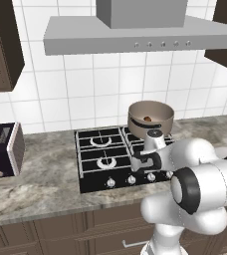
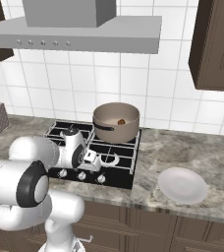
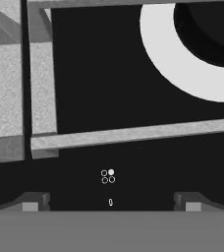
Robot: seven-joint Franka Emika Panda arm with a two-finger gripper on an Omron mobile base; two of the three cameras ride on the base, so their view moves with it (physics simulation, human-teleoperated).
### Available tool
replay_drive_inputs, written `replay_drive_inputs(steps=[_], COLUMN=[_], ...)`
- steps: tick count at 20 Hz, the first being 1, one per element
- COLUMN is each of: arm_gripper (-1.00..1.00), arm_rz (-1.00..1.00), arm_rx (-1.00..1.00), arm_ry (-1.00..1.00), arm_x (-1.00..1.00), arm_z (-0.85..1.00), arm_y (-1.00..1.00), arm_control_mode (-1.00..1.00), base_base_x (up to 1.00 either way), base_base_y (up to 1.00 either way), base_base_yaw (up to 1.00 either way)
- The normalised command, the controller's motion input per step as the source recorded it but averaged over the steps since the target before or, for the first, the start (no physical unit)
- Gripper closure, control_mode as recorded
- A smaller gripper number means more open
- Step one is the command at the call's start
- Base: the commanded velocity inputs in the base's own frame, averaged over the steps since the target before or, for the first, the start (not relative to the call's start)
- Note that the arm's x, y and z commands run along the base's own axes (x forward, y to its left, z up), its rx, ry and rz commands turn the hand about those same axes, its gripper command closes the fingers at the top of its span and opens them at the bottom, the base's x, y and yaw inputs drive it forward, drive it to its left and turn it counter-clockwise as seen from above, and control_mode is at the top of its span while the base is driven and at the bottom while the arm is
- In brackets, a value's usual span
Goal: Retrieve the frozen meat and place it in the pot on a burner. Then turn the burner on.
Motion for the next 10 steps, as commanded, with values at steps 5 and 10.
replay_drive_inputs(steps=[5, 10], arm_gripper=[-1.0, -1.0], arm_rz=[0.0, 0.0], arm_rx=[0.0, 0.0], arm_ry=[0.0, 0.0], arm_x=[-0.01, -0.21], arm_z=[-0.36, -0.17], arm_y=[0.0, 0.0], arm_control_mode=[-1.0, -1.0], base_base_x=[0.0, 0.0], base_base_y=[0.0, 0.0], base_base_yaw=[0.0, 0.0])
